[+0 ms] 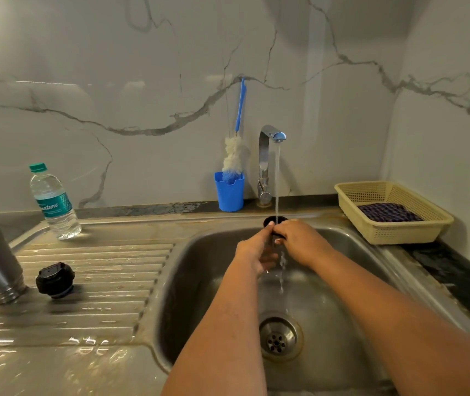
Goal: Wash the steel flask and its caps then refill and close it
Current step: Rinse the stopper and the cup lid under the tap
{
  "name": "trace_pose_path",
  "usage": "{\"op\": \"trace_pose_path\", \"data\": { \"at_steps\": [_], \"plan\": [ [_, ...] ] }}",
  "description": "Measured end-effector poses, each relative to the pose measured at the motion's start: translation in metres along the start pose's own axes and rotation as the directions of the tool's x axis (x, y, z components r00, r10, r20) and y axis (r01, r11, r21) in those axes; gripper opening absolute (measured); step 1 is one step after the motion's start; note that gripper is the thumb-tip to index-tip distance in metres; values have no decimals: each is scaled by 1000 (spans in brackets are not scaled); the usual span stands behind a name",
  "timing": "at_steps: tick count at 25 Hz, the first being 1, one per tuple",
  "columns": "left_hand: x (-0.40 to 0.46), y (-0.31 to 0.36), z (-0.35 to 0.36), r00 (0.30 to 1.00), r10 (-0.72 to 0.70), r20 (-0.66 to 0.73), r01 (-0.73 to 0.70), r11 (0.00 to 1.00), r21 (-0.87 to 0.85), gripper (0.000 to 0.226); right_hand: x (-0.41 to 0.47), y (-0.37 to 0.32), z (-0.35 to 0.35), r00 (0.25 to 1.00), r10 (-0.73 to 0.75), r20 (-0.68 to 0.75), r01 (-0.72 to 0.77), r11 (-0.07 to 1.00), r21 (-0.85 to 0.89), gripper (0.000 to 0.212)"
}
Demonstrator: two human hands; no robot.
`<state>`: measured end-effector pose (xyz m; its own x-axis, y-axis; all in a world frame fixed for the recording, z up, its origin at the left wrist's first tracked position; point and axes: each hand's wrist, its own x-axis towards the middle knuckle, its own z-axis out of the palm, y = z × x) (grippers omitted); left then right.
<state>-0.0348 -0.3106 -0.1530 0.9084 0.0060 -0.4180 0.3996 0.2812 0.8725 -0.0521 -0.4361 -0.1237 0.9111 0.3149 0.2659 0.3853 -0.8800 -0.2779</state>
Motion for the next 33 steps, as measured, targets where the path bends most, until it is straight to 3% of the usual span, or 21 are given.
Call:
{"op": "trace_pose_path", "data": {
  "at_steps": [3,5,7,8,12,16,18,20,22,24,27,29,33],
  "plan": [
    [3,0,-2,999,31,13,-29,985,-167,45,-2,-5,1,996,-35,80,40,997,-68,37],
    [7,0,-3,997,67,-49,-74,987,-144,41,-1,-8,0,990,-29,142,63,968,-244,41],
    [6,-2,-2,997,69,-27,-72,990,-124,37,-2,-12,1,995,-44,91,77,914,-399,34],
    [4,-2,-1,998,64,-5,-64,990,-127,35,-2,-12,2,996,-53,78,81,910,-406,31],
    [1,-1,0,999,31,13,-28,982,-187,38,0,-7,0,984,-19,176,41,991,-125,25],
    [-1,2,1,1000,22,11,-19,976,-218,49,-3,-4,4,993,-84,84,105,955,-278,34],
    [-3,1,3,1000,27,-11,-29,974,-227,55,-2,-9,8,996,-33,81,58,944,-326,39],
    [-3,0,2,1000,14,-7,-15,967,-253,57,1,-13,9,994,25,110,7,961,-277,40],
    [-5,2,0,1000,-5,12,8,957,-291,51,1,-10,8,990,-3,141,29,983,-179,47],
    [-5,5,-1,1000,-4,22,10,959,-284,45,-1,-6,8,993,-49,106,70,978,-199,53],
    [-8,3,2,1000,-16,16,20,970,-243,44,-1,-9,9,994,-28,106,61,946,-317,39],
    [-8,1,2,1000,-23,14,26,967,-252,42,-1,-10,7,993,-29,116,61,960,-274,26],
    [-10,1,3,999,8,35,2,962,-274,35,-1,-2,8,996,-82,39,89,961,-261,32]
  ]
}}
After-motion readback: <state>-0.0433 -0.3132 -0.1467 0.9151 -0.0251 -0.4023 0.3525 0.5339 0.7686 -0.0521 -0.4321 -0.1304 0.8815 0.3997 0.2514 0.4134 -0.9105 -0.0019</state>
